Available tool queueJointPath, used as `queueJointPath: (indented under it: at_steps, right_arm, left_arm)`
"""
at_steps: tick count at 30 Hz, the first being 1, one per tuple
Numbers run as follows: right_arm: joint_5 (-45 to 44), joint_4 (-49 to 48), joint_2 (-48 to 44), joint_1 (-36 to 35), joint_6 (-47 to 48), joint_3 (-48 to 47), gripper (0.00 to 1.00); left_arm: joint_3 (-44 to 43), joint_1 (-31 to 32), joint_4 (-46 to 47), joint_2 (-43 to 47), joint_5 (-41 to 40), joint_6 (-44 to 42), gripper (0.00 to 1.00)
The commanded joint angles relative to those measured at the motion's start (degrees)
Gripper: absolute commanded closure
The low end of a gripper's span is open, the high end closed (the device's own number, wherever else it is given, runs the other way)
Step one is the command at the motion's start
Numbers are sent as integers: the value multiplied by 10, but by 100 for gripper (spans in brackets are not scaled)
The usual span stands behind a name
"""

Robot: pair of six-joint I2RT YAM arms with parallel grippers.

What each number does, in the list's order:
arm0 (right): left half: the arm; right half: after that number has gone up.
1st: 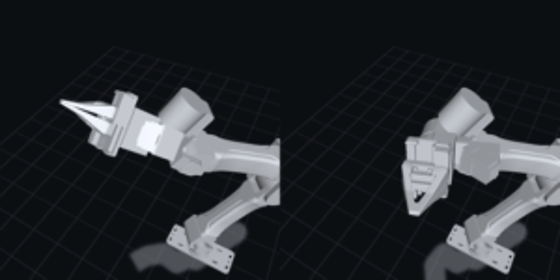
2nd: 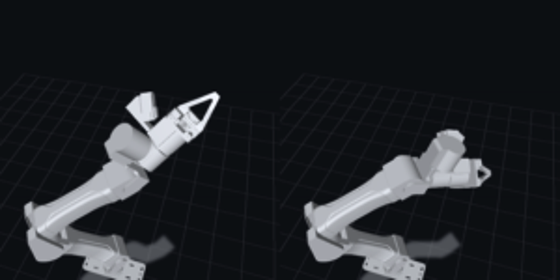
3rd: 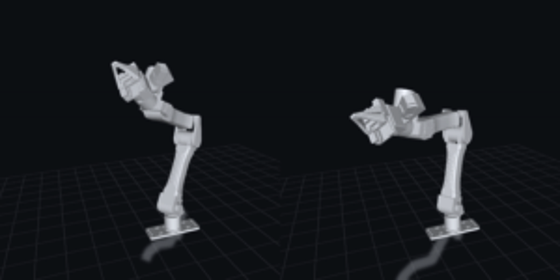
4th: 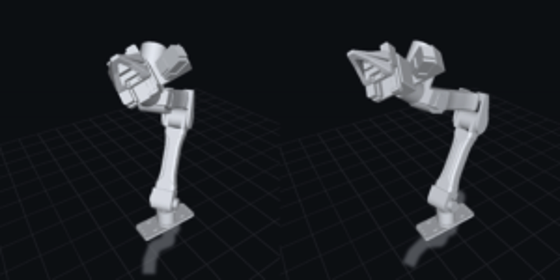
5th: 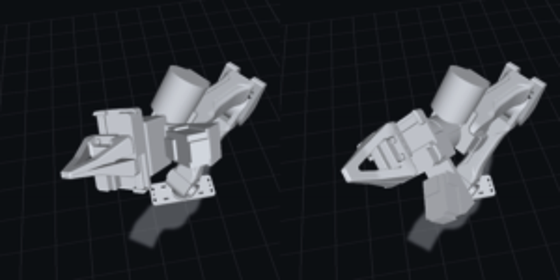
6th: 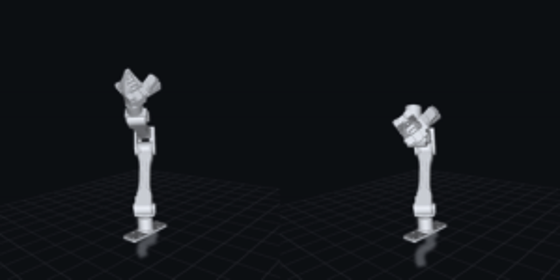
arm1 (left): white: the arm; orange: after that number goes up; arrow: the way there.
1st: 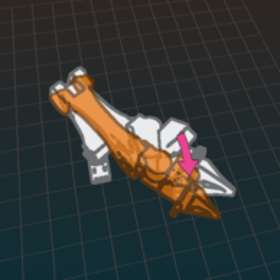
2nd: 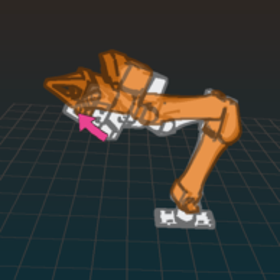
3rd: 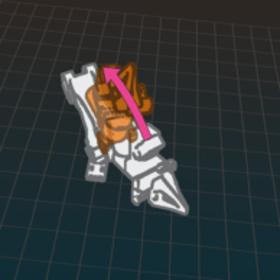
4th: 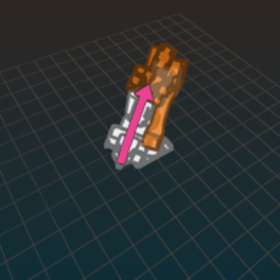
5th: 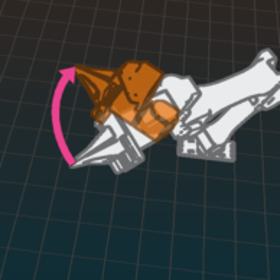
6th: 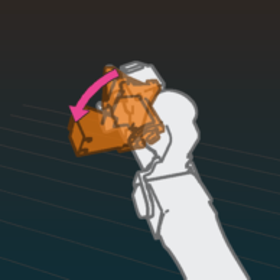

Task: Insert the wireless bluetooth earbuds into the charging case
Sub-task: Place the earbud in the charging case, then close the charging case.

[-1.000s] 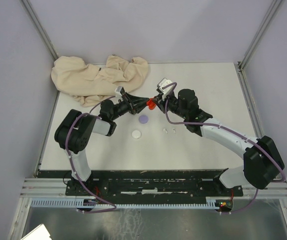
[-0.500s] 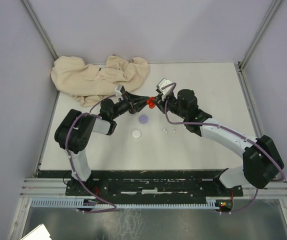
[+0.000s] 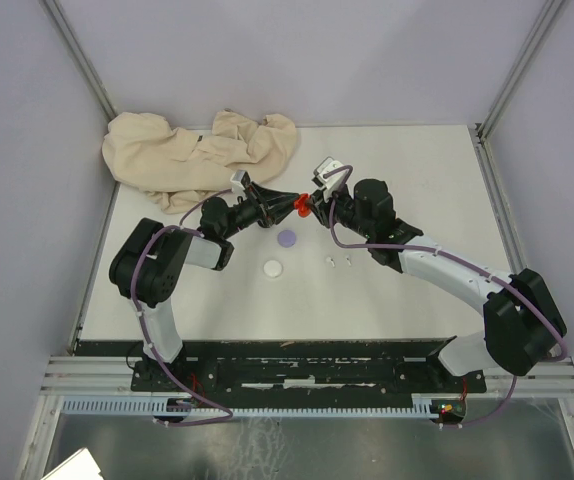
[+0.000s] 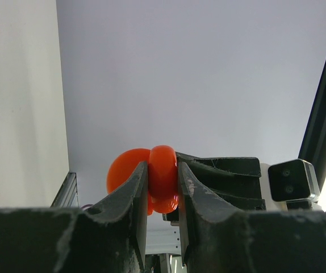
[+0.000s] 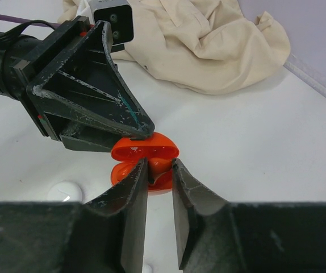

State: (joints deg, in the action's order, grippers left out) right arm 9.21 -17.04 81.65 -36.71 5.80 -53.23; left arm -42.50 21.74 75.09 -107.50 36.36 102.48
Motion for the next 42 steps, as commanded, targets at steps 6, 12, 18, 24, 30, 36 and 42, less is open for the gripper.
queueJointPath:
  at_steps: [6, 12, 18, 24, 30, 36, 42]
  right_arm:
    - [-3, 2, -13, -3, -33, -20, 58]
    - [-27, -54, -52, -2, -71, -9, 43]
    - [-93, -21, -87, -1, -63, -14, 37]
    - [-172, 40, -89, -1, -48, -8, 24]
    - [-203, 57, -60, -1, -64, -3, 29]
    - [-169, -12, -8, -12, -54, 26, 4]
    - [-188, -52, 43, -35, -37, 18, 3]
  left_arm:
    - [-19, 1, 35, 5, -3, 24, 97]
    - [-17, 1, 34, -5, -8, 21, 97]
    - [-17, 2, 34, -13, -22, 23, 97]
    - [-9, 1, -17, 9, -80, 27, 97]
    - [12, 3, -98, 58, -172, 42, 97]
    - [20, 16, -238, 128, -268, 43, 97]
    - [27, 41, -355, 198, -363, 63, 97]
